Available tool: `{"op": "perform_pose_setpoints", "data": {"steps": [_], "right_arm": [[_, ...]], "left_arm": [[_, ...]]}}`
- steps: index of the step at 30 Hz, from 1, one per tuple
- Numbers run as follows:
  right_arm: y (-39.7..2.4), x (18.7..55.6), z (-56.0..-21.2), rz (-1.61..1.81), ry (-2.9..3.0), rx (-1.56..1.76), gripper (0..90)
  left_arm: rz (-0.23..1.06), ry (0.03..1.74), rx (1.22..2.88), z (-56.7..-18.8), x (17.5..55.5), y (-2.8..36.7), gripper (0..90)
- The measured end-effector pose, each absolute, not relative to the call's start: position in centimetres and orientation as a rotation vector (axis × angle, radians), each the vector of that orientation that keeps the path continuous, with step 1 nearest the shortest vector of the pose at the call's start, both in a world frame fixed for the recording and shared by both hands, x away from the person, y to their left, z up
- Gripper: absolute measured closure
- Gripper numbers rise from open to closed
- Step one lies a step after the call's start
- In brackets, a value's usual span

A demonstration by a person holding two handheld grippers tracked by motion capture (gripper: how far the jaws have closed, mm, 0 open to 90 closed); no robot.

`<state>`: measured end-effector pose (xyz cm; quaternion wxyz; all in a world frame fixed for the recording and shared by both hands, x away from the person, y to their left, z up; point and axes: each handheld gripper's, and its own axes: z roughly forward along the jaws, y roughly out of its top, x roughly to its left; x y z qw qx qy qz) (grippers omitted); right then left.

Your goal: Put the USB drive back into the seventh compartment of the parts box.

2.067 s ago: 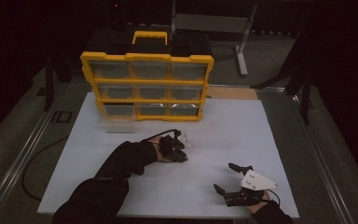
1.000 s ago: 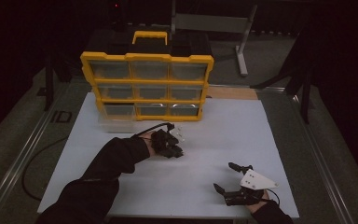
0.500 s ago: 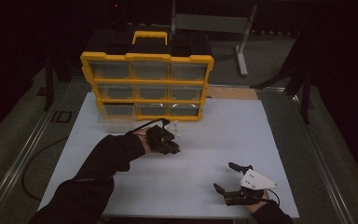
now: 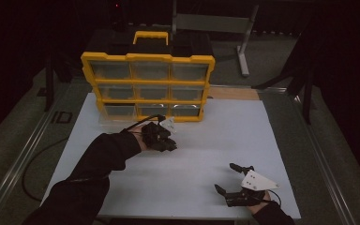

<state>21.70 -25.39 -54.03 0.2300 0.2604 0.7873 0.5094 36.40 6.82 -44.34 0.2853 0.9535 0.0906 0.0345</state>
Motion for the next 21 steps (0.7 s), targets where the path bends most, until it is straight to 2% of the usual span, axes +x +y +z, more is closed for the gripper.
{"op": "perform_pose_setpoints", "data": {"steps": [21], "right_arm": [[-25.3, 21.7, -54.0, 1.399, 2.168, 0.709, 9.7]], "left_arm": [[0.146, 0.327, 2.52, -42.1, 37.0, 9.6, 79.7]]}}
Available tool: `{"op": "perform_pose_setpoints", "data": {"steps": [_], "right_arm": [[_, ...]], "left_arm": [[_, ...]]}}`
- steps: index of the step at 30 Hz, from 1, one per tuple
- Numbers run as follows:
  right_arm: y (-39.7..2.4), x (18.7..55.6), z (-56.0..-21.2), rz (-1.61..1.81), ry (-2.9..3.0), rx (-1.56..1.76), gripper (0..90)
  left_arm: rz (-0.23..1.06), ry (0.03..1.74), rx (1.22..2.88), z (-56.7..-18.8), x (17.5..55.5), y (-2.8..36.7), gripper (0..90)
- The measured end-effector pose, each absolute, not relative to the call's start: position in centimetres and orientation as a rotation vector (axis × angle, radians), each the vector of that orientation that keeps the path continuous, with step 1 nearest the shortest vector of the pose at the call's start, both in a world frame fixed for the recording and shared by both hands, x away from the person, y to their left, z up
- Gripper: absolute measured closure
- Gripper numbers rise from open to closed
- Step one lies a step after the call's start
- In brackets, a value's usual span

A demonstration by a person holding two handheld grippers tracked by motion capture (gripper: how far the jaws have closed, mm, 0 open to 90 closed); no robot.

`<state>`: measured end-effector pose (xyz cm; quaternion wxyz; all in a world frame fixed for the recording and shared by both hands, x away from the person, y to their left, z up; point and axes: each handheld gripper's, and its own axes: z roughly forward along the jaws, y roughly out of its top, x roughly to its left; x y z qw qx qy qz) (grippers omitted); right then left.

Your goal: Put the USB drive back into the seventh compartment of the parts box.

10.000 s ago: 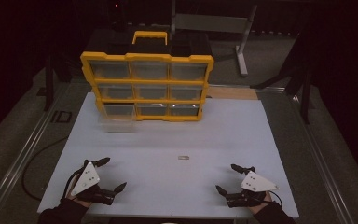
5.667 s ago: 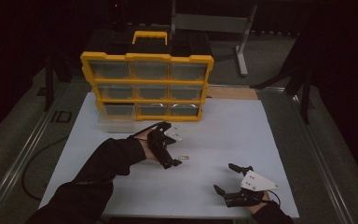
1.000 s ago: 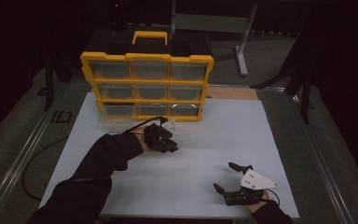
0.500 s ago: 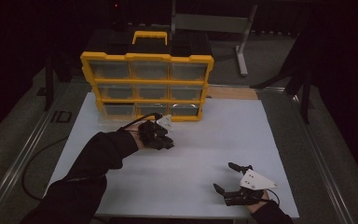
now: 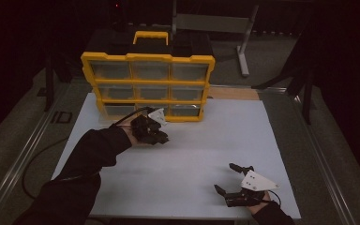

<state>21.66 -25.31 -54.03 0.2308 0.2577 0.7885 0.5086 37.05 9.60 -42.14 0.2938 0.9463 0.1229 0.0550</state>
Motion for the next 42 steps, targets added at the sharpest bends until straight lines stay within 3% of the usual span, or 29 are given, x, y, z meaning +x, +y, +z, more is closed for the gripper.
{"op": "perform_pose_setpoints", "data": {"steps": [42], "right_arm": [[-25.2, 21.7, -54.0, 1.396, 2.168, 0.708, 9.6]], "left_arm": [[0.284, 0.592, 2.453, -39.6, 39.3, 17.4, 79.6]]}}
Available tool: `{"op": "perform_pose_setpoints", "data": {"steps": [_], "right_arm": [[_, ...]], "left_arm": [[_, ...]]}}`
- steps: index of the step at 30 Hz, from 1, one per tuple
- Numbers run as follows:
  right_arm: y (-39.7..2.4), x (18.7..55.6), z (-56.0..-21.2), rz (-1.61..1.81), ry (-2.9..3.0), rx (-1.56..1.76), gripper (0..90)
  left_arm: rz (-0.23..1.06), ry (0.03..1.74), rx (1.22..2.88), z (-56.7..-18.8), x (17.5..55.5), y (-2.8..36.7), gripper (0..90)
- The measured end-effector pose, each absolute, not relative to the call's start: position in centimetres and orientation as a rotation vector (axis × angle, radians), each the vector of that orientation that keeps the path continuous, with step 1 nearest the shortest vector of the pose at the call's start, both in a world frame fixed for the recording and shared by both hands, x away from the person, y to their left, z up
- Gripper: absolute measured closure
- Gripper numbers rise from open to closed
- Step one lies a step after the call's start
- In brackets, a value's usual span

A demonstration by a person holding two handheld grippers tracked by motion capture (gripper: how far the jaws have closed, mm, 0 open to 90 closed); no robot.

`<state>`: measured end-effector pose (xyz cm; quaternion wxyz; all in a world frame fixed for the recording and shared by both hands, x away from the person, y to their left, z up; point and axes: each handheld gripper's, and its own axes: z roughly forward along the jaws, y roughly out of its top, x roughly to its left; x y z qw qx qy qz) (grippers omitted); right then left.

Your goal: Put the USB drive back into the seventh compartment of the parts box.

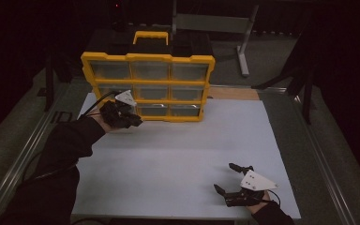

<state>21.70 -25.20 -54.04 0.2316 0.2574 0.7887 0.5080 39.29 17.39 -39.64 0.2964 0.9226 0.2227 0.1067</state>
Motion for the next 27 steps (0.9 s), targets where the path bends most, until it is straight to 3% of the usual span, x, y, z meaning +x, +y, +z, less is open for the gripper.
{"op": "perform_pose_setpoints", "data": {"steps": [27], "right_arm": [[-25.1, 21.8, -54.1, 1.393, 2.171, 0.707, 9.7]], "left_arm": [[0.418, 0.902, 2.322, -39.0, 40.7, 21.8, 79.6]]}}
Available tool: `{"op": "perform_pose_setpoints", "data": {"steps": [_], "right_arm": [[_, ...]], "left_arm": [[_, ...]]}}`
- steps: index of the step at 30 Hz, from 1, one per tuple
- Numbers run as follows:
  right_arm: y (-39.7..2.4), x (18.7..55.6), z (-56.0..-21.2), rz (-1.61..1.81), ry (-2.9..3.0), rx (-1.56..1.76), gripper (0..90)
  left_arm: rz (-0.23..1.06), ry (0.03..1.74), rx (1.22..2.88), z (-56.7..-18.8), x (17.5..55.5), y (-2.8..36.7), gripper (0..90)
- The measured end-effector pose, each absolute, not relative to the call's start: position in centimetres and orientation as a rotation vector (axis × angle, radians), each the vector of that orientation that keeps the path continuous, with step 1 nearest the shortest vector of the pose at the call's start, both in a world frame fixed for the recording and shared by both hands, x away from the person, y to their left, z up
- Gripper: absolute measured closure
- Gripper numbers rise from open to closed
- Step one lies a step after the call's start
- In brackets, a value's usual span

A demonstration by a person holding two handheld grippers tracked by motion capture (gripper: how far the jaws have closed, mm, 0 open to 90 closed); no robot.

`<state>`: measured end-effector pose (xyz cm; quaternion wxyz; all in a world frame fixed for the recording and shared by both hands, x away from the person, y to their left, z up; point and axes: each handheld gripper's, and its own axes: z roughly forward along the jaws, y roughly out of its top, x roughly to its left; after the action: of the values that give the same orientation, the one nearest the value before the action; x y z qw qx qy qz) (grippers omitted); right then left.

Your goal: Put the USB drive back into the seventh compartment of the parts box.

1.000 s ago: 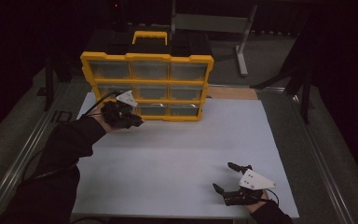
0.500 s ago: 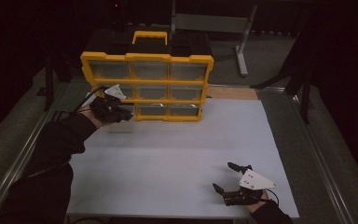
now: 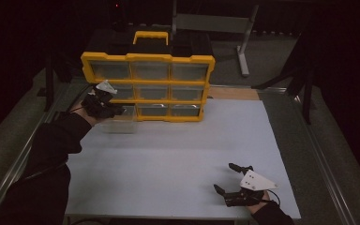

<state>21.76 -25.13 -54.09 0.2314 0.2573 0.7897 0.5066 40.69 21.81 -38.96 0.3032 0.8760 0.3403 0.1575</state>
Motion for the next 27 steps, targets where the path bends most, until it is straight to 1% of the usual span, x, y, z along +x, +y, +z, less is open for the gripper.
{"op": "perform_pose_setpoints", "data": {"steps": [7, 20, 27], "right_arm": [[-25.2, 21.8, -54.1, 1.396, 2.173, 0.708, 9.7], [-25.1, 21.7, -54.0, 1.397, 2.17, 0.699, 9.7], [-25.0, 21.7, -54.1, 1.394, 2.177, 0.7, 9.7]], "left_arm": [[0.452, 0.945, 2.286, -39.5, 41.0, 21.8, 79.7], [0.465, 1.026, 2.182, -41.6, 41.8, 21.9, 79.6], [0.452, 1.059, 2.181, -42.9, 42.2, 21.7, 79.6]]}}
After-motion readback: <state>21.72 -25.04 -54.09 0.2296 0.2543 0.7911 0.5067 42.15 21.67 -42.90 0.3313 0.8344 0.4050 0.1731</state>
